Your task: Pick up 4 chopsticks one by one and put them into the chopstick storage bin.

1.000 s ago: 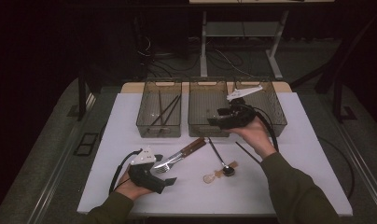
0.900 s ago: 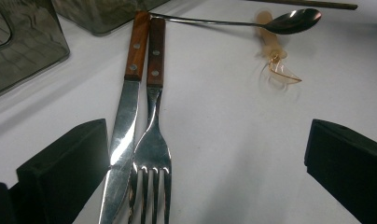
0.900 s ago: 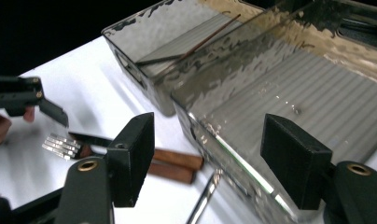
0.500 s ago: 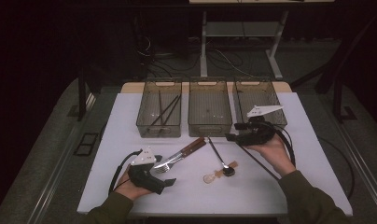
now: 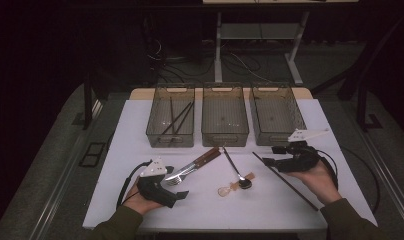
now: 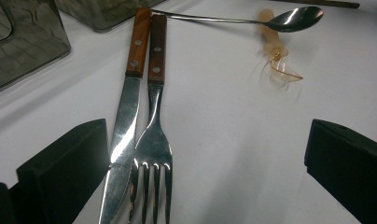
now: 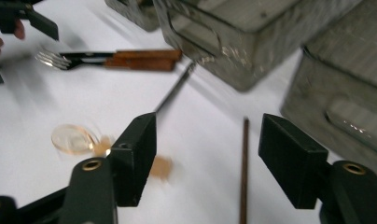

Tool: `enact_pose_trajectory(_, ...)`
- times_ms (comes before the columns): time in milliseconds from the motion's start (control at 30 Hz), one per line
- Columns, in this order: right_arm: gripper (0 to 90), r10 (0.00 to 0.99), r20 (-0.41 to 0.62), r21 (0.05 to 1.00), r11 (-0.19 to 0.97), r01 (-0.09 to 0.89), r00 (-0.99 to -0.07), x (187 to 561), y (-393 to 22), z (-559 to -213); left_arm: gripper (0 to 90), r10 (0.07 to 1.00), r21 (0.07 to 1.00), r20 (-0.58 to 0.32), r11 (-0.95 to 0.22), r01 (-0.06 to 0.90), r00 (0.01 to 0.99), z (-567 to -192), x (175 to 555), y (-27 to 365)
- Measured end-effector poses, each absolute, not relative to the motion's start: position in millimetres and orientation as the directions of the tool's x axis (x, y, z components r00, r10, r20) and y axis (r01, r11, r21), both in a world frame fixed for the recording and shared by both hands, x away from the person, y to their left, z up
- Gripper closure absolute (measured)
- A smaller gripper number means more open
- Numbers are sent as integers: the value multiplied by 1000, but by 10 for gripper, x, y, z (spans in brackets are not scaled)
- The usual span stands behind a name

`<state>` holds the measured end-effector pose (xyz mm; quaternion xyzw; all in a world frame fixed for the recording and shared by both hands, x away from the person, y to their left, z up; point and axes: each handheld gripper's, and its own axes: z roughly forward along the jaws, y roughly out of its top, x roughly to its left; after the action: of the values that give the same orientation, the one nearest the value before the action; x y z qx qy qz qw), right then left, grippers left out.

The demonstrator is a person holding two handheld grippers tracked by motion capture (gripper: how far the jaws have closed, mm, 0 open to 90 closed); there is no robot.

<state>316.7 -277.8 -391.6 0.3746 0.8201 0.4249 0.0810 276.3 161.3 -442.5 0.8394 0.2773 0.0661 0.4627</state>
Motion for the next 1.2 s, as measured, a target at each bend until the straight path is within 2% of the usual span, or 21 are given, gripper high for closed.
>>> enact_pose_trajectory(300,487,727,176,710,373,598,-663,2897,-3087,-4096,0,511,817,-134,-428,386,849,-4421,2765,1611)
enact_pose_trajectory(400,547,736,183,698,370,613,-652,2816,-3170,-4128,0,511,816,-133,-429,386,849,-4418,2757,1601)
enact_pose_trajectory(767,711,751,174,630,413,658,-637,2666,-3285,-4263,0,511,811,-126,-441,385,850,-4422,2759,1590)
enact_pose_trajectory(1200,794,752,145,566,470,677,-644,2674,-3268,-4359,0,509,810,-127,-442,385,851,-4420,2754,1588)
